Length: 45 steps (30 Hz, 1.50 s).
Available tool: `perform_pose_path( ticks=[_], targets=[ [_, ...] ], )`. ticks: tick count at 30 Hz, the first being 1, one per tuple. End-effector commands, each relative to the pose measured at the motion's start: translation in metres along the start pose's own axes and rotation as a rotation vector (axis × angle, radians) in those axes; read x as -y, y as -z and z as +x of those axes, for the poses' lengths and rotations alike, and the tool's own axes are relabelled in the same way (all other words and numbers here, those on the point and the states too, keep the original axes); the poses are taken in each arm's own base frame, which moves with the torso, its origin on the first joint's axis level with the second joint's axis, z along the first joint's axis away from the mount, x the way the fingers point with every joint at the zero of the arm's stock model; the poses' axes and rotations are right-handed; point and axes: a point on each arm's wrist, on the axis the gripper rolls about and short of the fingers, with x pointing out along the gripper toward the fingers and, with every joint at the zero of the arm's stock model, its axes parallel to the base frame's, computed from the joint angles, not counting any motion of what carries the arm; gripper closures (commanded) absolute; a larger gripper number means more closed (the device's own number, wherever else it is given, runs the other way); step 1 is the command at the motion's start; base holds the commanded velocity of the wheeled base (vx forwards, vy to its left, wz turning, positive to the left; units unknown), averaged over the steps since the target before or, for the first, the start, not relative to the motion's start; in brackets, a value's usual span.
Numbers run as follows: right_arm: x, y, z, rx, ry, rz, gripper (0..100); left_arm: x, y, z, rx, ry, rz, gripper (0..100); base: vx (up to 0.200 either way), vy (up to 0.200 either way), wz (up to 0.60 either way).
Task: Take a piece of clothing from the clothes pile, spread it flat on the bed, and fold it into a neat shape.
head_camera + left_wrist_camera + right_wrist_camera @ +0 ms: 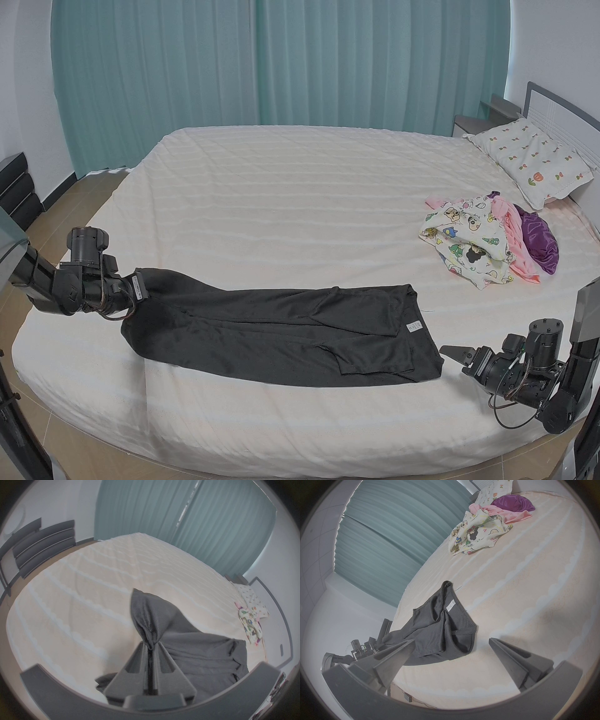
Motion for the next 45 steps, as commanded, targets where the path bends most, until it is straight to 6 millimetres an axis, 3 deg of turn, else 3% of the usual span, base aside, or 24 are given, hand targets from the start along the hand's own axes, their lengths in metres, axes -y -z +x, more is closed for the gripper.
perform_pose_path(
  ticks=[1, 11, 18, 24, 45],
  targets=[
    [0.0, 0.001, -0.003, 0.002, -0.002, -0.001, 0, 0.016, 0.001, -0.005, 0.001, 0.034, 0.027, 100, 0.0, 0.0, 0.0],
    [-0.001, 0.0, -0.004, 0.005, -0.006, -0.003, 0, 0.08, 0.027, -0.003, -0.04, 0.058, 0.04, 100, 0.0, 0.0, 0.0],
    [-0.001, 0.0, -0.004, 0.005, -0.006, -0.003, 0, 0.123, 0.048, -0.013, -0.089, 0.132, 0.083, 100, 0.0, 0.0, 0.0],
    [-0.001, 0.0, -0.004, 0.006, -0.007, -0.003, 0, 0.157, 0.052, -0.022, -0.096, 0.147, 0.056, 100, 0.0, 0.0, 0.0],
    [-0.001, 0.0, -0.004, 0.006, -0.007, -0.005, 0, 0.214, 0.059, -0.033, -0.127, 0.256, 0.047, 100, 0.0, -0.171, 0.0]
  ],
)
